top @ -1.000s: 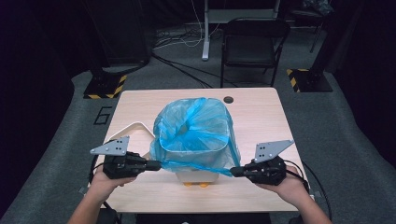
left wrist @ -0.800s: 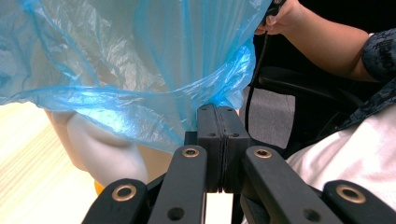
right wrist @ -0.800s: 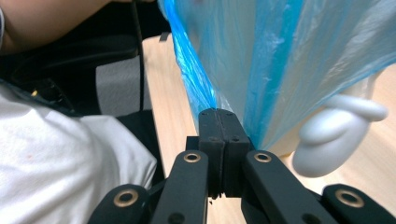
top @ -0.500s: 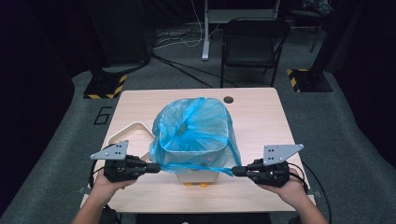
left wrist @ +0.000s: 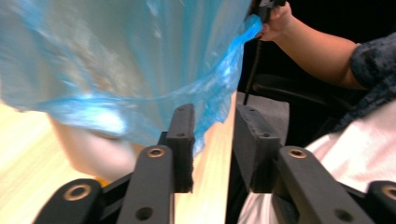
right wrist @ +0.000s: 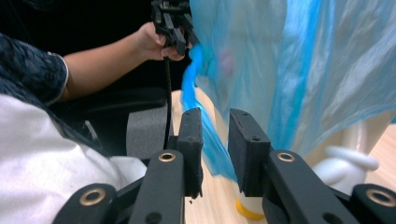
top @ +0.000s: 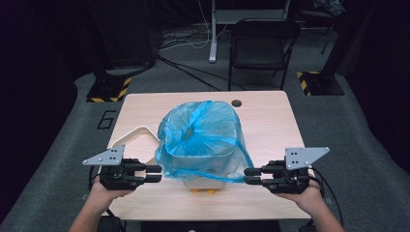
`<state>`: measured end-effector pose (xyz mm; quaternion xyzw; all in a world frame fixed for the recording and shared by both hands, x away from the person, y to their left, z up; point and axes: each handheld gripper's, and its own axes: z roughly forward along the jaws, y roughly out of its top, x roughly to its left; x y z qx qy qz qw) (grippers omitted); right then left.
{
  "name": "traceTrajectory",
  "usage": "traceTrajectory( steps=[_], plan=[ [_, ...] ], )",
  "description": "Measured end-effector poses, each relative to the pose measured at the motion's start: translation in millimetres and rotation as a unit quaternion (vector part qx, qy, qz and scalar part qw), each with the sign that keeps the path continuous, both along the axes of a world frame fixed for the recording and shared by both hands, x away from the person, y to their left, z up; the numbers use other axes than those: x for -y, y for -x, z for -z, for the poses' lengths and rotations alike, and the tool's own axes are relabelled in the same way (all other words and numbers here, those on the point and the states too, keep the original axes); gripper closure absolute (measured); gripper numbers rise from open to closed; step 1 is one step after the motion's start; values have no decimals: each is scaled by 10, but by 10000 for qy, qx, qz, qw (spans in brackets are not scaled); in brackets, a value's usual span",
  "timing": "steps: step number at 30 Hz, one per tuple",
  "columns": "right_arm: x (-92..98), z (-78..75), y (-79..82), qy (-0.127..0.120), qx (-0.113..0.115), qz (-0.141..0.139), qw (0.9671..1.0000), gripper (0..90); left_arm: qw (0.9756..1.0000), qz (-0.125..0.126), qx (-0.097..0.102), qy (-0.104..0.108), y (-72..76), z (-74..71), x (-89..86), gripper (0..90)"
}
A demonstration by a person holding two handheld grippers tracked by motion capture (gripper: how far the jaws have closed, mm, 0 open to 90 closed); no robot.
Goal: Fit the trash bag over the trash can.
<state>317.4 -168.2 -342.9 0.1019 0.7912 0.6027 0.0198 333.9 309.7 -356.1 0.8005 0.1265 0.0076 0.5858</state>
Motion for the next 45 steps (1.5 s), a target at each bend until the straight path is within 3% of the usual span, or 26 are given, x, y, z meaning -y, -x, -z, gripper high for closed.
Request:
traceTrajectory(
  steps=[4,7,9,11,16,19,20,21,26,29,40,45],
  plan=[
    [26,-79,-15,-208,-8,-46,9998,720,9996,-282,57,81,-19,-86,-37,596],
    [8,-148,-37,-88,109,333,9993,695,9990,-428,127,73,-72,-185,3,547],
    [0,-163,-52,-61,116,407,9991,687,9989,-456,126,39,-91,-214,19,518],
    [-31,-207,-94,24,290,651,9975,643,9986,-501,153,2,-137,-286,70,504],
    [-67,-258,-165,30,393,868,9954,558,9987,-460,179,-96,-178,-350,140,487],
    [-99,-280,-212,45,403,874,9953,570,9989,-353,220,-198,-181,-361,197,557],
    [-129,-287,-221,39,386,812,9959,612,9989,-318,237,-236,-179,-360,211,624],
    [-129,-287,-221,39,386,812,9959,612,9989,-295,245,-254,-179,-357,222,624],
    [-213,-277,-202,207,328,621,9973,858,9992,-84,240,-322,-186,-338,251,822],
    [-201,-253,-194,276,277,565,9976,896,9991,-14,239,-360,-175,-319,259,879],
    [-61,-117,-153,540,125,678,9962,900,9994,-45,109,-322,-158,-245,129,895],
    [-4,1,-181,832,5,819,9932,900,9993,-87,92,-364,-179,-233,120,895]
  ],
)
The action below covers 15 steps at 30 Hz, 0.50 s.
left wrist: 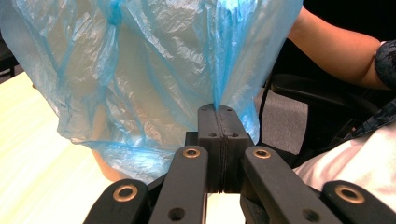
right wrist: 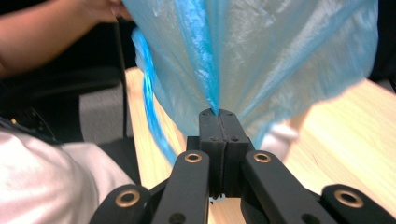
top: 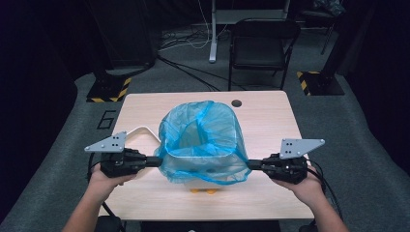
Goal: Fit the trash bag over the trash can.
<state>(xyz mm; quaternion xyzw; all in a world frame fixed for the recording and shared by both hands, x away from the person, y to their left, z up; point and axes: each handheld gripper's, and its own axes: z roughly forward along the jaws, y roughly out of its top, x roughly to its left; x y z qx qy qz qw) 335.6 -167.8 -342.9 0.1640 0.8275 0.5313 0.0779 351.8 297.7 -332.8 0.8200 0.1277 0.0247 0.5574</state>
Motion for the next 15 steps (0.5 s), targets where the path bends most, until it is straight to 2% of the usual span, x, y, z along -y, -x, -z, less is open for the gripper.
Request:
traceTrajectory(
  steps=[4,7,11,12,13,15],
  plan=[
    [34,96,-39,113,-142,56,9998,900,10000,20,-21,-51,-13,13,29,895],
    [69,138,-52,79,-233,56,9997,900,10000,21,-33,-66,-22,18,33,894],
    [97,150,-39,73,-228,59,9997,899,10000,-17,-38,-18,-22,11,8,891],
    [108,151,-33,60,-223,65,9997,898,10000,-38,-25,-30,-20,4,0,877],
    [134,147,-14,6,-192,76,9998,879,9999,-110,-5,-20,-8,-20,-18,809],
    [147,140,-4,-36,-170,77,9998,853,9999,-114,0,13,-1,-37,-27,787]
  ],
)
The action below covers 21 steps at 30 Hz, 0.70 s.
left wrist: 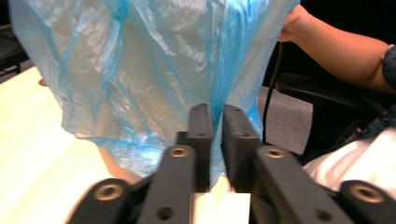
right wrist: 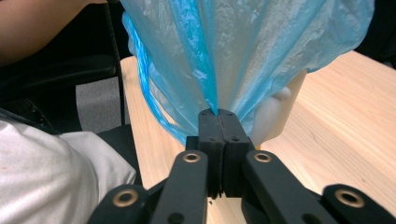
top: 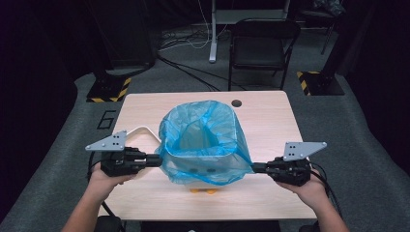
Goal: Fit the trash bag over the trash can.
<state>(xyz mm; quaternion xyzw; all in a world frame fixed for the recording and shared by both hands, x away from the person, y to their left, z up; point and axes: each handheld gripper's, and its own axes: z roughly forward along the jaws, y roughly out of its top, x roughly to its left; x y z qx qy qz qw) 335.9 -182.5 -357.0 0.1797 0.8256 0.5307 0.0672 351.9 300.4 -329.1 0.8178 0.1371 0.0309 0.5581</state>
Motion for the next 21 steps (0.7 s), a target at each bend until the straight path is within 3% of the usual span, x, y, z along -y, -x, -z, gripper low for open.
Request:
traceTrajectory(
  steps=[5,11,15,21],
  plan=[
    [62,-72,66,-295,83,-31,9995,780,9998,-86,132,121,30,-133,-60,701],
    [97,-171,122,-422,265,-27,9988,722,9992,-222,300,108,23,-355,-72,639],
    [83,-248,147,-509,403,-33,9979,705,9988,-270,407,29,-21,-545,10,614],
    [-19,-353,112,-560,519,-60,9971,680,9987,-236,437,-92,-96,-697,150,591]
  ],
)
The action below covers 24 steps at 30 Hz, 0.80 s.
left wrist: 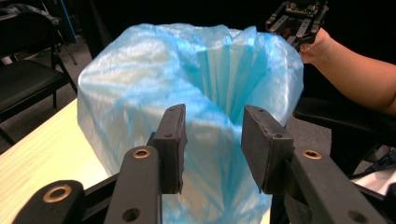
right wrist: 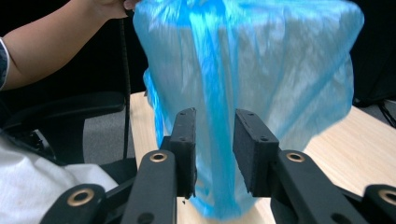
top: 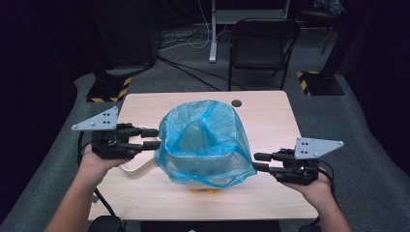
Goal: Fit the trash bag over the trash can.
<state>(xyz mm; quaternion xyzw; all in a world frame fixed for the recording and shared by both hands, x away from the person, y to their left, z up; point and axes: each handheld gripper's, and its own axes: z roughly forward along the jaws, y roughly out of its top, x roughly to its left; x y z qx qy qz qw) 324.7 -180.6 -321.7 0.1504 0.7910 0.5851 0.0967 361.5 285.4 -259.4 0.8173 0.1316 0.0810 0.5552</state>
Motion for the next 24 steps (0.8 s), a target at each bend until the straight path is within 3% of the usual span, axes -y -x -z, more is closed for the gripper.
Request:
traceTrajectory(
  steps=[6,11,16,24],
  plan=[
    [-182,-113,-44,14,124,-168,9998,665,9999,39,-32,-147,-134,-103,178,572],
    [-269,-142,-57,70,211,-164,9996,774,9997,-10,-103,-226,-263,-105,261,566],
    [-261,-136,-58,69,215,-149,9996,892,9991,-77,-262,-338,-422,-50,310,629],
    [-170,-68,-51,104,120,-45,9999,899,9986,-164,-343,-381,-598,-32,333,712]
  ],
)
